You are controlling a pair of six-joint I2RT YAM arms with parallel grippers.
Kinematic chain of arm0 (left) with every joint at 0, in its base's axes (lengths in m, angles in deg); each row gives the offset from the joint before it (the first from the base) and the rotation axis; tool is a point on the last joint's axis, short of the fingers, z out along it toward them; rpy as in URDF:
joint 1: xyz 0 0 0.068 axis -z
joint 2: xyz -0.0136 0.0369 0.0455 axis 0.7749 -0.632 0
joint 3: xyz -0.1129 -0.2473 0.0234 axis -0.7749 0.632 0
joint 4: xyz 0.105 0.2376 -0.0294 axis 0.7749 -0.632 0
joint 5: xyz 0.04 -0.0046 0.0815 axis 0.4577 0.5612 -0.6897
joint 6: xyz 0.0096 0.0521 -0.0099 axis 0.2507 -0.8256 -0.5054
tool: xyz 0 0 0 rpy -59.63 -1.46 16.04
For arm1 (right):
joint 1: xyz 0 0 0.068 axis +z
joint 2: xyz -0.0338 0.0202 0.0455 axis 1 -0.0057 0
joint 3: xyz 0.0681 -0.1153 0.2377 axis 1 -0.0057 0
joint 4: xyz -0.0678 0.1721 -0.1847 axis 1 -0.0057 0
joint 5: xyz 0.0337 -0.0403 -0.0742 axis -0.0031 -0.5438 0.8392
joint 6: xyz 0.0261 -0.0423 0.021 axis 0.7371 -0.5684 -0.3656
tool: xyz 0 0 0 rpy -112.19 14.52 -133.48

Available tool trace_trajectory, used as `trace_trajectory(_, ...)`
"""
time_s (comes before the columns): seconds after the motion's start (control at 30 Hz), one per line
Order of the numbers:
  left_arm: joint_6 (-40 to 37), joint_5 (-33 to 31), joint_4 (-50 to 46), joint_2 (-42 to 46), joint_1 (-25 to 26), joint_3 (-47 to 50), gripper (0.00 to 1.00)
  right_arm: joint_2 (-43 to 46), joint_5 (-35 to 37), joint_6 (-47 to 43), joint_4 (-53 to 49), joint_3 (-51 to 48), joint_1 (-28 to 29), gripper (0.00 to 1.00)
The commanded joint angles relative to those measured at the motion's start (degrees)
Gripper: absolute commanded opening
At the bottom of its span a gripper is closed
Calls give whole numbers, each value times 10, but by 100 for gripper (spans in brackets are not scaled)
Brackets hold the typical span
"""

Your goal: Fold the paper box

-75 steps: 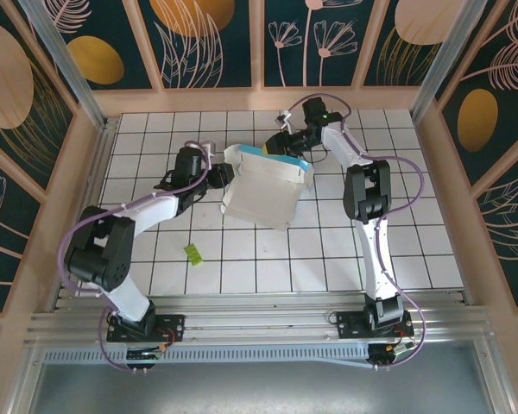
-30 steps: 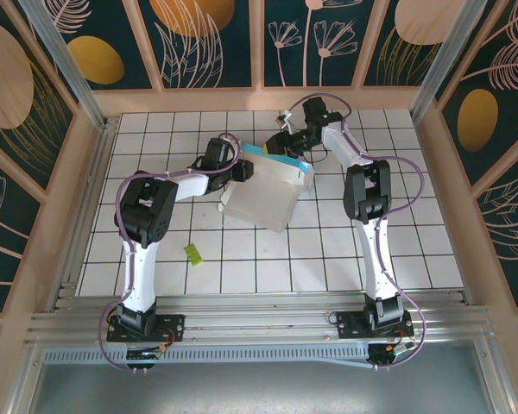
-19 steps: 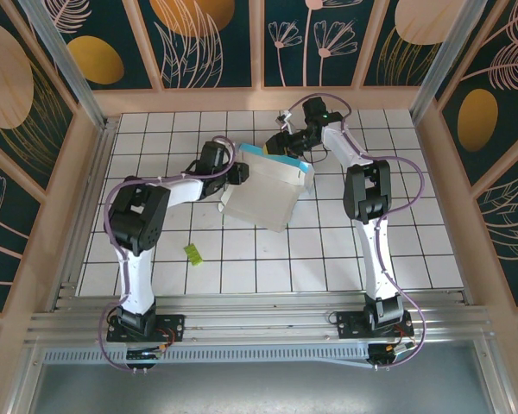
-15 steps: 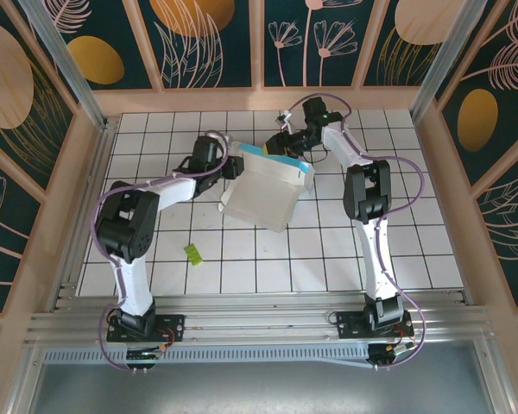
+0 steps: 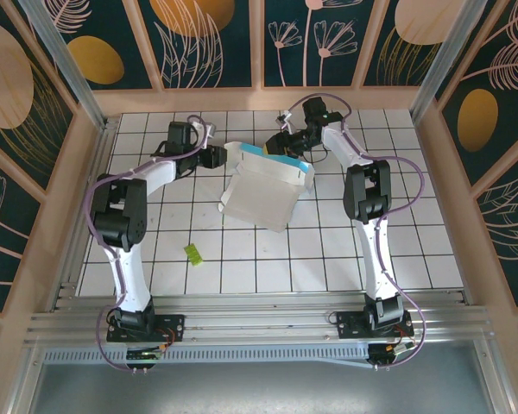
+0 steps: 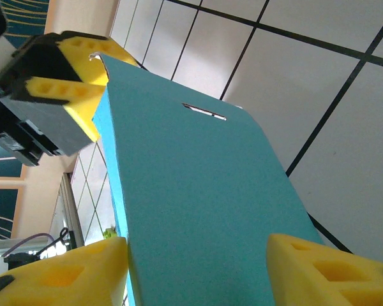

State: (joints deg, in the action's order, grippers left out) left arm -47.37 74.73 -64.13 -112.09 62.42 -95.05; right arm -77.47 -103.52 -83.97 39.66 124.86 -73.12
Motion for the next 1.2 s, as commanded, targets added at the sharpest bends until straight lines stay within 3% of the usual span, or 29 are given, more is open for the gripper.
trace_trajectory(0.0,-32,45,-40,-28,0,-37,44,1,34,-3,-17,12,3,59)
trace_trajectory(0.13,-29,31,-42,-58,1,-64,45,2,33,-5,-18,12,3,59)
trace_trajectory(0.3,-25,62,-46,-85,0,-86,43,1,33,-2,-15,12,3,59)
trace_trajectory(0.6,-13,114,-43,-81,1,-64,26,1,36,11,-2,13,3,59)
trace_trajectory(0.8,17,111,-37,-68,1,-61,11,1,38,14,0,12,3,59)
trace_trajectory(1.17,114,190,11,-60,5,-59,8,3,59,18,9,9,6,60)
